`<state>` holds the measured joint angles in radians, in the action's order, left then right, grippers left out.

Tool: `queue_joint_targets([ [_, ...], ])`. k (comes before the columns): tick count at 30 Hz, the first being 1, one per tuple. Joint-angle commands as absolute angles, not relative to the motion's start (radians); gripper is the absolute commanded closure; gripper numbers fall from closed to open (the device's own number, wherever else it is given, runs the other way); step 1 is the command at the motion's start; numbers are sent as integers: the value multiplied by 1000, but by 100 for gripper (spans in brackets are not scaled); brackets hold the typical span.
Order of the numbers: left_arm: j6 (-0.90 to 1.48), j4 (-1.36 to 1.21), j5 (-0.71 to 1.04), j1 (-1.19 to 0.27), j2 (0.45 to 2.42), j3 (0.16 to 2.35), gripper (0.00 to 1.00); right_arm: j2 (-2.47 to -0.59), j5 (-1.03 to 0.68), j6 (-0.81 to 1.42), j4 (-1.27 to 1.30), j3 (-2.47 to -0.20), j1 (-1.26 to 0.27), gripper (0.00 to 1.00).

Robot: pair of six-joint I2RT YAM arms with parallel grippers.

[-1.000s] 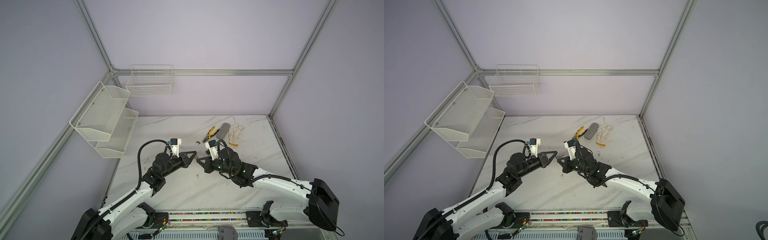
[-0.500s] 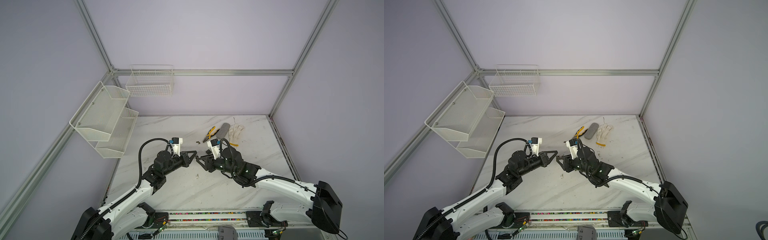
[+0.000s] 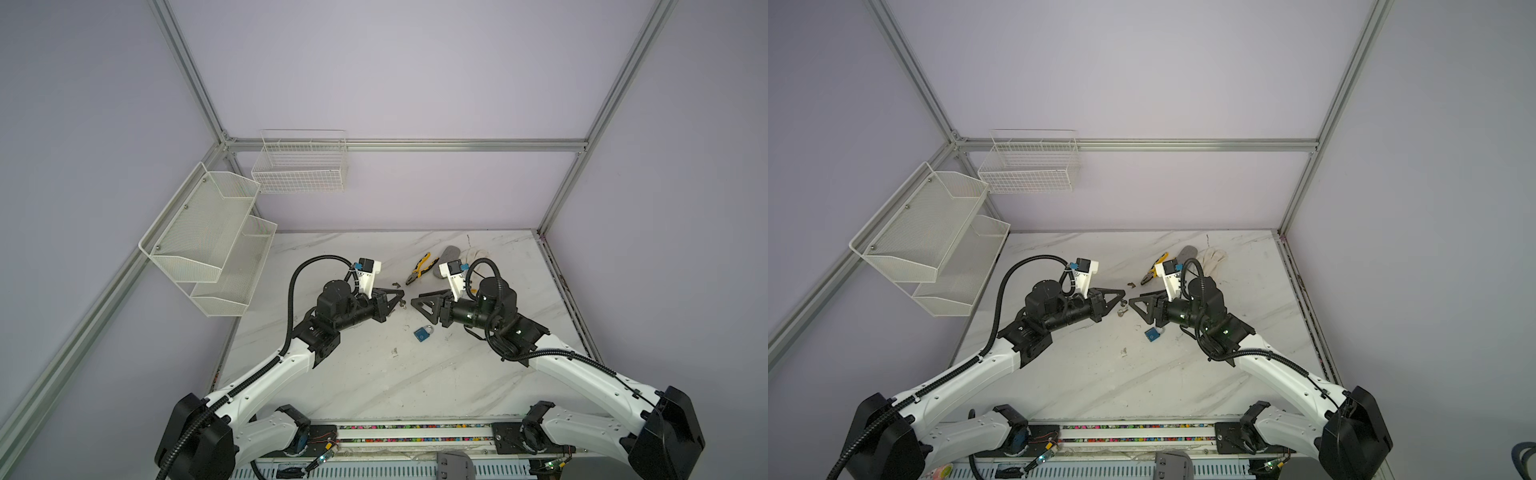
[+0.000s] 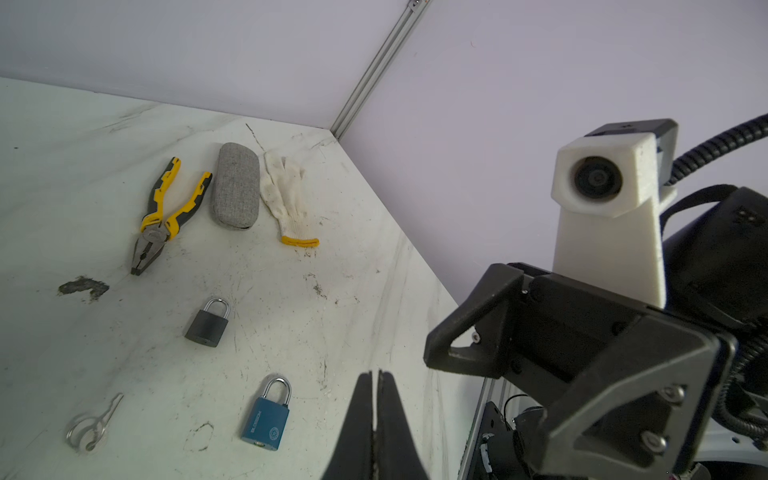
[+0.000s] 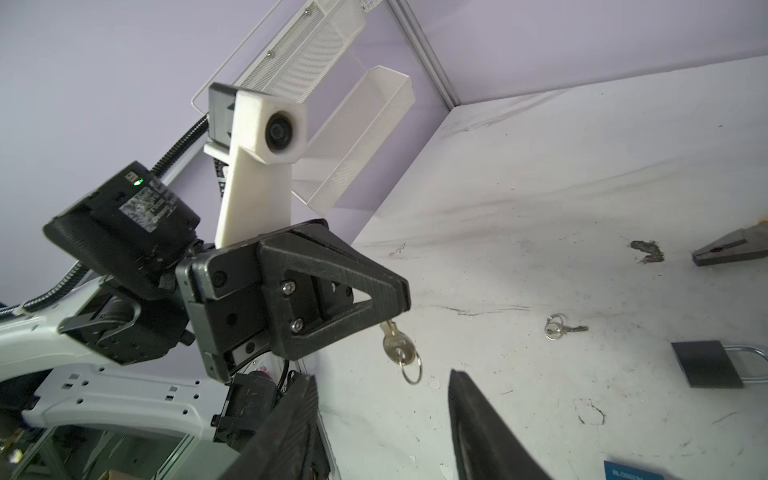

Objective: Unlock with the key

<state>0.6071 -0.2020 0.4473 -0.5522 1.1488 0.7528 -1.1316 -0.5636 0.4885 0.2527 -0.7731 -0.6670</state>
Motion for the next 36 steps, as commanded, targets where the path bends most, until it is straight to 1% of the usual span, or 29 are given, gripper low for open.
queue_joint_targets([
  [1, 547, -268, 532, -551, 1166, 867, 100, -1147, -715, 514, 378, -737, -638, 48],
  [6, 546, -359, 567, -552, 1175, 867, 100, -1197, -767, 548, 469, -730, -609, 53],
  [9, 545, -358, 584, -551, 1190, 885, 100, -1228, -800, 578, 531, -736, -603, 54],
  [15, 543, -353, 589, -551, 1196, 900, 100, -1262, -819, 595, 566, -744, -577, 64],
  [24, 532, -339, 600, -552, 1207, 923, 100, -1277, -859, 639, 641, -726, -574, 70],
  [31, 527, -338, 599, -551, 1201, 922, 100, -1294, -867, 655, 656, -730, -574, 80],
  [35, 522, -337, 594, -551, 1198, 923, 100, -1306, -877, 661, 658, -733, -574, 81],
  [36, 522, -337, 593, -551, 1198, 922, 100, -1305, -877, 662, 659, -734, -574, 82],
])
